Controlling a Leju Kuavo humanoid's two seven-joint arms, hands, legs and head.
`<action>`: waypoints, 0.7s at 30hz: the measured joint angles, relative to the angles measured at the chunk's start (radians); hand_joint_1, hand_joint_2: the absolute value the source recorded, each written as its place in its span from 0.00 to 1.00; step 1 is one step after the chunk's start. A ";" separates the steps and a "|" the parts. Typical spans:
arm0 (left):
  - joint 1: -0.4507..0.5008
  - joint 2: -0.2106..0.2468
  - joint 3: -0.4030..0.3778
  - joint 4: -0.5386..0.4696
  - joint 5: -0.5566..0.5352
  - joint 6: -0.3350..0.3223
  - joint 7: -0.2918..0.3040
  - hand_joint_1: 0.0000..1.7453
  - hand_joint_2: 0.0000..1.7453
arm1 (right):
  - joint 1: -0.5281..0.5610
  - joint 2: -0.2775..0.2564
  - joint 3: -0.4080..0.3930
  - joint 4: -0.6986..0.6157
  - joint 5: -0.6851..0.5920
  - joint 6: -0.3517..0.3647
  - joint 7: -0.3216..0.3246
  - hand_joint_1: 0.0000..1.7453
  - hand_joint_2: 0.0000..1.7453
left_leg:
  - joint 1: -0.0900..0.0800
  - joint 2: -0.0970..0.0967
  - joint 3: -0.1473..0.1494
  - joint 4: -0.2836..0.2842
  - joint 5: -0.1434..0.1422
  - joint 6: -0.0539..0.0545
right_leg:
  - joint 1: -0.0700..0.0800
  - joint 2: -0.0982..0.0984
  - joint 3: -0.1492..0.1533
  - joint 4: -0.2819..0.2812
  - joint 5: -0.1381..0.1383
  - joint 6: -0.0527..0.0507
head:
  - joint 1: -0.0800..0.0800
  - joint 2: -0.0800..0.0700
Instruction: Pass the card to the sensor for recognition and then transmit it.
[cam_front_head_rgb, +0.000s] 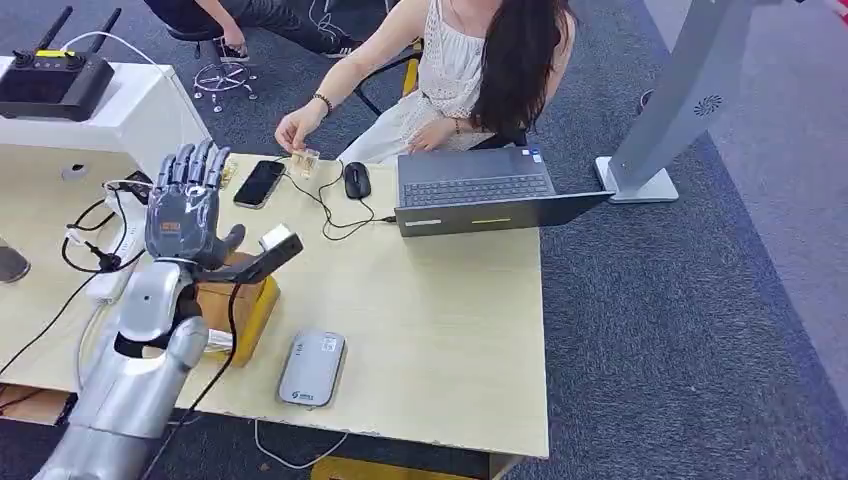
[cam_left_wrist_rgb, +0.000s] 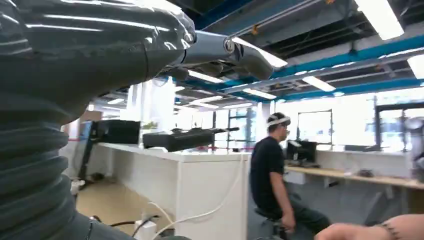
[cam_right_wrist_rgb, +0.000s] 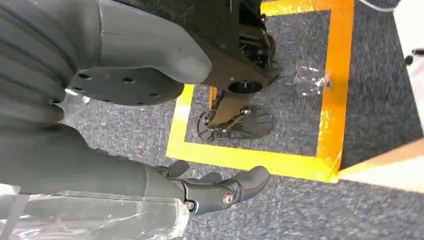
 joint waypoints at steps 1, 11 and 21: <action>0.046 0.011 -0.011 -0.070 0.003 -0.003 -0.006 0.00 1.00 | 0.005 0.000 -0.008 0.000 -0.007 -0.002 -0.007 0.00 1.00 | 0.000 0.000 0.000 0.000 -0.001 0.000 | 0.000 0.001 0.000 0.000 0.000 0.000 | -0.001 0.000; 0.494 0.164 -0.048 -0.584 -0.005 0.022 -0.030 0.00 1.00 | 0.026 0.000 -0.092 0.001 -0.053 -0.018 -0.027 0.00 1.00 | 0.000 0.005 -0.002 -0.001 -0.003 0.000 | 0.000 0.005 -0.004 0.000 -0.002 0.000 | 0.002 0.000; 0.664 0.296 -0.048 -0.713 0.090 -0.131 0.047 0.00 1.00 | 0.027 0.000 -0.138 0.001 -0.046 -0.013 -0.035 0.00 1.00 | 0.001 0.003 -0.002 -0.001 -0.003 0.000 | 0.000 0.002 -0.003 0.000 -0.002 0.000 | 0.002 0.000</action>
